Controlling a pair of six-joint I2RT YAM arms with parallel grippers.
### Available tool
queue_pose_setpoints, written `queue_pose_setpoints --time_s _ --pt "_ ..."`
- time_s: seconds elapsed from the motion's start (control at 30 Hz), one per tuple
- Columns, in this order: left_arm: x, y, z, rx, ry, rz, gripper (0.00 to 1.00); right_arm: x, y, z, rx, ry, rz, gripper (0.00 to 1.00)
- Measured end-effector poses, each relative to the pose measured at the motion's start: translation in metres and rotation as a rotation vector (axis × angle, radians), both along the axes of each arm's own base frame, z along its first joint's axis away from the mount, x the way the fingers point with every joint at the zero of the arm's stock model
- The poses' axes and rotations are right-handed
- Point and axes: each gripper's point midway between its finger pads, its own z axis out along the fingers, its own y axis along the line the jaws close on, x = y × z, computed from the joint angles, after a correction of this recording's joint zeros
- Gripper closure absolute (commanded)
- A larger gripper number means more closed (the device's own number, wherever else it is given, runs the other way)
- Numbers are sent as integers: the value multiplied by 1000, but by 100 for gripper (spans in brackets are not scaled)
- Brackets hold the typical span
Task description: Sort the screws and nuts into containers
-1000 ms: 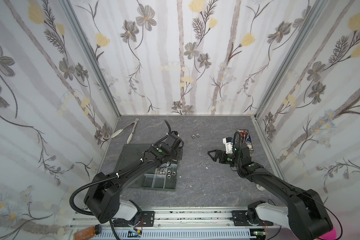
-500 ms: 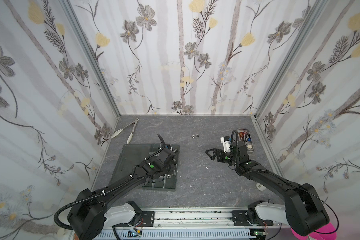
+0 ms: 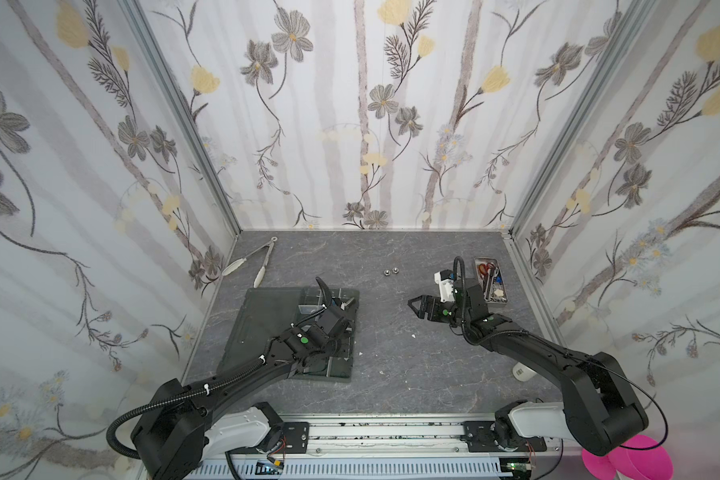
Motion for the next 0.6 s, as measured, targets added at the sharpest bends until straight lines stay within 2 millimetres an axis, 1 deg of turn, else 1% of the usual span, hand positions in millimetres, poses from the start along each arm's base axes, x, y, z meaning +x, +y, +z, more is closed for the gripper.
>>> queue_pose_setpoints --time_s 0.07,0.23,0.3,0.4,0.53,0.6 --pt "2 0 7 -10 -19 5 39 1 2 0 -32 -8 8 15" --pt "10 0 34 -48 -94 20 27 11 2 -5 -108 -4 -7 19" --pt "12 0 50 -69 -138 24 19 19 5 -2 -129 -16 -7 21" --pt "14 5 69 -88 -204 26 11 28 11 0 -160 -23 -3 23" --pt "15 13 88 -95 -275 30 1 44 16 2 -194 -24 -1 27" --pt "16 17 94 -87 -307 30 0 53 21 4 -212 -25 1 29"
